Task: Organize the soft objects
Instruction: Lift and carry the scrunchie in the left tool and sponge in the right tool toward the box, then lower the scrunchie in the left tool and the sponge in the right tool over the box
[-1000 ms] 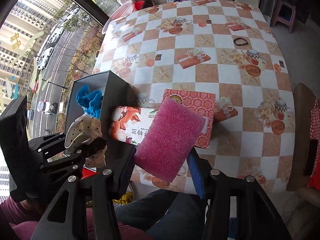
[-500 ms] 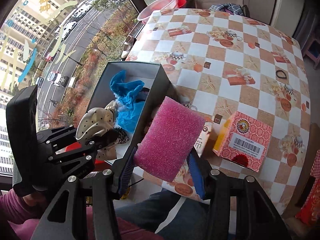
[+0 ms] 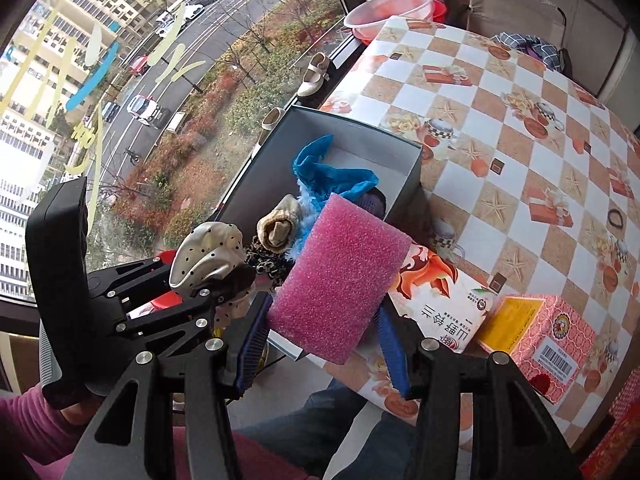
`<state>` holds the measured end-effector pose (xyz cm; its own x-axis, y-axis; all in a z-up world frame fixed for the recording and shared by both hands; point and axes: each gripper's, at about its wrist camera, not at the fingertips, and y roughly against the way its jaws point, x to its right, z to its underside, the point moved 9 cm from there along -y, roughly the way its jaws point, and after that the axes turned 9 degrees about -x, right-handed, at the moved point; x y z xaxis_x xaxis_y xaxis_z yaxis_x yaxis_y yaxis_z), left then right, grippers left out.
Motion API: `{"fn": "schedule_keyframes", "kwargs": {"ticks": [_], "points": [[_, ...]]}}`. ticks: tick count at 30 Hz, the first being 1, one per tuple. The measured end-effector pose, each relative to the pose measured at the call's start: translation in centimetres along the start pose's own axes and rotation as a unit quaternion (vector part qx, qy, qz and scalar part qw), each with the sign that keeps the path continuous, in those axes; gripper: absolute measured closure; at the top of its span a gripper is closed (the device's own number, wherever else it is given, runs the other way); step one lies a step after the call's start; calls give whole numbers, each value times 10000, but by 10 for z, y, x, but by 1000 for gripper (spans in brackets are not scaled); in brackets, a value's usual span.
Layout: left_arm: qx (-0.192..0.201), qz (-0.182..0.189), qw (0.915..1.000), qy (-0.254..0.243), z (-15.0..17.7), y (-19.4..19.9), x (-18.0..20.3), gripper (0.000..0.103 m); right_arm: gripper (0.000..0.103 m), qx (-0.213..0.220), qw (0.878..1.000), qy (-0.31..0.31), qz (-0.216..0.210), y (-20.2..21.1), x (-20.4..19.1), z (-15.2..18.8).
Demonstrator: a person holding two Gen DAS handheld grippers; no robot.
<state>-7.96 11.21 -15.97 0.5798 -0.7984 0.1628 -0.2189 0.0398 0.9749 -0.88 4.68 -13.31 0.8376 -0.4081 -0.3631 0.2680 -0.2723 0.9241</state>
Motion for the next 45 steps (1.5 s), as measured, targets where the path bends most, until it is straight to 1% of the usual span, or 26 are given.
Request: {"fn": "schedule_keyframes", "kwargs": {"ticks": [4, 10, 20, 22, 29, 36, 40, 45], "points": [[-13, -42, 9999, 95, 3, -1, -8, 86, 50, -47, 9999, 101, -4, -6, -8, -3], [-16, -67, 9999, 156, 5, -3, -15, 86, 50, -183, 9998, 125, -19, -16, -13, 2], [-13, -71, 9998, 178, 5, -5, -17, 86, 50, -196, 9997, 106, -41, -18, -16, 0], [-69, -65, 9998, 184, 5, -6, -19, 86, 50, -205, 9997, 88, -58, -18, -17, -1], [-172, -161, 9997, 28, 6, -10, -17, 85, 50, -232, 9996, 79, -104, -21, -20, -3], [-49, -293, 9992, 265, 5, -10, -32, 85, 50, -159, 9997, 160, -19, -21, -22, -10], [5, -337, 9976, 606, 6, -10, -50, 85, 50, -330, 9991, 251, -19, -33, -27, -13], [-36, -492, 9958, 768, 12, -14, -66, 85, 50, -398, 9981, 470, 9, -43, -39, -20]]}}
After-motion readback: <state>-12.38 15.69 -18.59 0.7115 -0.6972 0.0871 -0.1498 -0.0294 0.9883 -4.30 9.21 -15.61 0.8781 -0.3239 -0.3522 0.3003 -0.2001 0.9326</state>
